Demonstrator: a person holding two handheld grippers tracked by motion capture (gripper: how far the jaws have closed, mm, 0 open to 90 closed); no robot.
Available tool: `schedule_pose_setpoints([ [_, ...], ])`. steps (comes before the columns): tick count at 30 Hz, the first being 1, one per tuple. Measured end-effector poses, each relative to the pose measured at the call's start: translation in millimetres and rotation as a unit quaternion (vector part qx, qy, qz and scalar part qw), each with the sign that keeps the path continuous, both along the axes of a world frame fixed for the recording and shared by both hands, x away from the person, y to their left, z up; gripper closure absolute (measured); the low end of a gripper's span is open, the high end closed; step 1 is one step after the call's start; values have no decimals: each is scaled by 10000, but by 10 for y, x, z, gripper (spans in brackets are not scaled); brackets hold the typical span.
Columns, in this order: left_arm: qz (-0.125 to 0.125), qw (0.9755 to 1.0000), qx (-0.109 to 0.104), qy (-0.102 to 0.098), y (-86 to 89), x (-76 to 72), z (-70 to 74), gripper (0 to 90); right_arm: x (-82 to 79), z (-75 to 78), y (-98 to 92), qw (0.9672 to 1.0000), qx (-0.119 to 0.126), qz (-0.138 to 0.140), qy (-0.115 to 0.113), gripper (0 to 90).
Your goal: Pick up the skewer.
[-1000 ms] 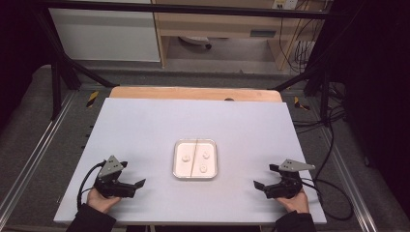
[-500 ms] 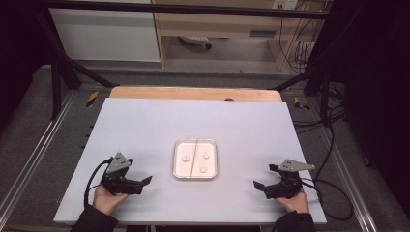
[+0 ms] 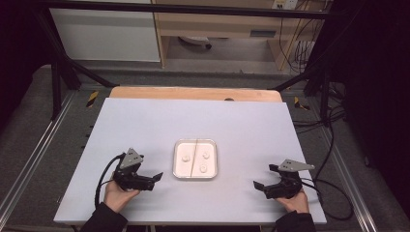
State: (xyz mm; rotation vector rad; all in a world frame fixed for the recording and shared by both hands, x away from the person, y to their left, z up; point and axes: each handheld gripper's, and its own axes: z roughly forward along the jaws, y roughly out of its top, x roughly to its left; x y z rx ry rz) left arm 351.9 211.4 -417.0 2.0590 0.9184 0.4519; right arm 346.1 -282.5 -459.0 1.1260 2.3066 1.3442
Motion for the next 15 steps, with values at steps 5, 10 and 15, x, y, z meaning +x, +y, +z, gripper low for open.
schedule_pose_setpoints([
  [5,-72,10000,61,-3,-152,37,28,49,0,0,0,10000,0,3,2,5],
  [10,-136,9998,128,9,-300,69,40,56,0,0,-1,10000,-7,10,-3,5],
  [15,-123,9997,189,2,-411,96,47,62,1,1,-2,10000,-9,10,-10,5],
])
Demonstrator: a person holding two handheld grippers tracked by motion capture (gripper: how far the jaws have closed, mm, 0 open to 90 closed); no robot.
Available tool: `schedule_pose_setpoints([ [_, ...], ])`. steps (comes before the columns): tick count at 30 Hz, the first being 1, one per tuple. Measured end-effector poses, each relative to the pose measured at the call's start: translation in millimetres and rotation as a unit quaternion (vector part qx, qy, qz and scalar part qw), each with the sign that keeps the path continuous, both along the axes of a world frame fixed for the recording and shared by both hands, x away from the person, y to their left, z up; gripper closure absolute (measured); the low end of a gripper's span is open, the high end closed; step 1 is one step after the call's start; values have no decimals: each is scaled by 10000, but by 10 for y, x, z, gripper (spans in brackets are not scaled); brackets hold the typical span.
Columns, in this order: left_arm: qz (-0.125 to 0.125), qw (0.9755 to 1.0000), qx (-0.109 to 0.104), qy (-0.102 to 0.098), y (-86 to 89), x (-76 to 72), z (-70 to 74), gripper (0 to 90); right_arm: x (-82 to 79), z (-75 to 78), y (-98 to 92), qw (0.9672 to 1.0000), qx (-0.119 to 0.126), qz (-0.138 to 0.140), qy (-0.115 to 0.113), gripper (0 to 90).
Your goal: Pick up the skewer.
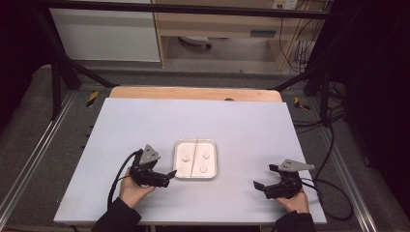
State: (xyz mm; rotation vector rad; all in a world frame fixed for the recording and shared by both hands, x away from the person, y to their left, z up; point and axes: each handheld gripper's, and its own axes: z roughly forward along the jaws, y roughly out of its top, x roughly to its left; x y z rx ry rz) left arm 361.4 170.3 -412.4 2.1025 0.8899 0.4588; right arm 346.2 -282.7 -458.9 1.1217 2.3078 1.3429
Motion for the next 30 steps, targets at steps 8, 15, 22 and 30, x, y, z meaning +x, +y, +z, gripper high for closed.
schedule_pose_setpoints([
  [8,57,9999,113,64,-143,65,1,101,0,-1,1,10000,3,0,10,5],
  [15,169,9995,137,214,-269,128,-17,197,1,-2,2,10000,2,3,11,5],
  [22,342,9987,92,378,-388,181,-27,282,3,-3,3,10000,3,6,13,5],
  [30,435,9982,82,402,-540,210,-47,365,4,-3,1,10000,3,16,21,5],
])
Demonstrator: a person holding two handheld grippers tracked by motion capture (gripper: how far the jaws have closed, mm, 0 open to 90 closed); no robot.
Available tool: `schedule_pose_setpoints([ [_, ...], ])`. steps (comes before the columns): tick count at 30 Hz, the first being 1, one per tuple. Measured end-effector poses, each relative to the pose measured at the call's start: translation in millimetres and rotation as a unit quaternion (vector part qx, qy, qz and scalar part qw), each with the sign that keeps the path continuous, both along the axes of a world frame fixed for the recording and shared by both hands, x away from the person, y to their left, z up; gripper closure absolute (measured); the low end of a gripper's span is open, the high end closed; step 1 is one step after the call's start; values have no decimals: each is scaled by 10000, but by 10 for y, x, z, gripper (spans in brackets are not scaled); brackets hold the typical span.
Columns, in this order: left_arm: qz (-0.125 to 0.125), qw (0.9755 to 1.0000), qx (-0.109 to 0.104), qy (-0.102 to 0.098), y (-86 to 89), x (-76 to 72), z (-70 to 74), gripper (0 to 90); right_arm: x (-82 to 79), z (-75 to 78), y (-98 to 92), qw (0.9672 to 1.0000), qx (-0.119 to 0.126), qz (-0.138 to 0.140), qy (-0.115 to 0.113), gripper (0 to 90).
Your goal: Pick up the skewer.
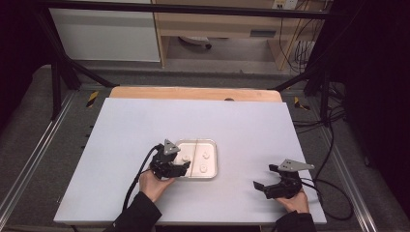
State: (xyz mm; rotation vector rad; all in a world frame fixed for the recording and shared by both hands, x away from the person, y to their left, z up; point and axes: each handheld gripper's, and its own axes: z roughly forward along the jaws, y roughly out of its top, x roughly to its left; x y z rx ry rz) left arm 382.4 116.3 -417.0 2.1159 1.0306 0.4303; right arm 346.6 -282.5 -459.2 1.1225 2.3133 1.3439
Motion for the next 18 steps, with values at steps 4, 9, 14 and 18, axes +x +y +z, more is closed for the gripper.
schedule_pose_setpoints([
  [4,3,10000,83,-23,-83,-1,-21,415,-3,1,1,10000,9,-5,-2,5],
  [9,-6,10000,18,-24,-161,15,-55,491,-1,0,0,10000,2,5,-1,5],
  [14,-33,10000,-45,-4,-231,30,-81,578,2,-1,-1,10000,0,8,-3,5],
  [18,-4,10000,-38,-7,-300,34,-107,627,0,0,0,10000,4,8,2,5],
])
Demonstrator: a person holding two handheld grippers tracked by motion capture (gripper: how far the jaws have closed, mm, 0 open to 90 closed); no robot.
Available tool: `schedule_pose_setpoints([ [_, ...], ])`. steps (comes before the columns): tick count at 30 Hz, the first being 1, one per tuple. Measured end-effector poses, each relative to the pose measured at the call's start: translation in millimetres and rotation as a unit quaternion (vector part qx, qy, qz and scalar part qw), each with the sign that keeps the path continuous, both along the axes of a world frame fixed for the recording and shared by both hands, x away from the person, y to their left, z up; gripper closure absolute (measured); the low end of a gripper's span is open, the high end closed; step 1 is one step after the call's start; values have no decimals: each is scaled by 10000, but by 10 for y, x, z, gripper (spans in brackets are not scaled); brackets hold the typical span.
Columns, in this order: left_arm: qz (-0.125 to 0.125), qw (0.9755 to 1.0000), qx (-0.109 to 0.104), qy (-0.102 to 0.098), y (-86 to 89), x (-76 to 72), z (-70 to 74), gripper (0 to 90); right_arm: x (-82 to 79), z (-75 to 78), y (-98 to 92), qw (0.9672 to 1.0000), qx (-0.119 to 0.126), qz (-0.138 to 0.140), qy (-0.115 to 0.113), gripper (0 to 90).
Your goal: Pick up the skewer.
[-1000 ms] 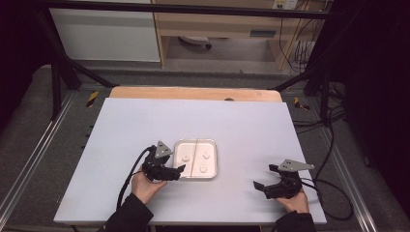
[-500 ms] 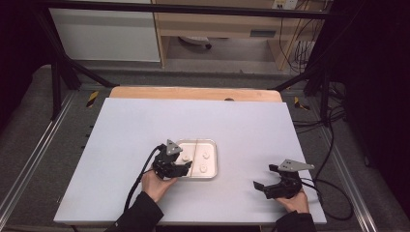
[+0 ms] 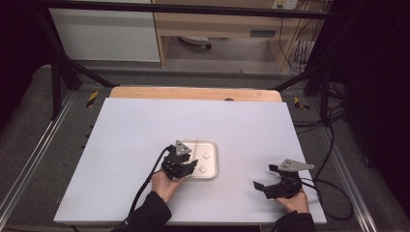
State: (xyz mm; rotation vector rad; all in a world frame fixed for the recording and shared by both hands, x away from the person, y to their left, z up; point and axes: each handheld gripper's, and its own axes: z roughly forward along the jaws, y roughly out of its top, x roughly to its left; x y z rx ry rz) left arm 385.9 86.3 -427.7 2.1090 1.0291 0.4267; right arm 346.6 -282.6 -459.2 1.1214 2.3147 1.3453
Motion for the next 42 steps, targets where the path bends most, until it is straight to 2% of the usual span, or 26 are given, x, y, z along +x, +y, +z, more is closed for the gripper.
schedule_pose_setpoints([
  [8,111,9998,171,9,-78,33,-66,697,1,-1,0,10000,-1,6,2,5],
  [24,505,9982,315,25,-197,88,-157,791,2,0,0,10000,-1,18,17,5],
  [42,741,9969,254,49,-223,92,-181,826,2,0,2,10000,8,23,28,5],
])
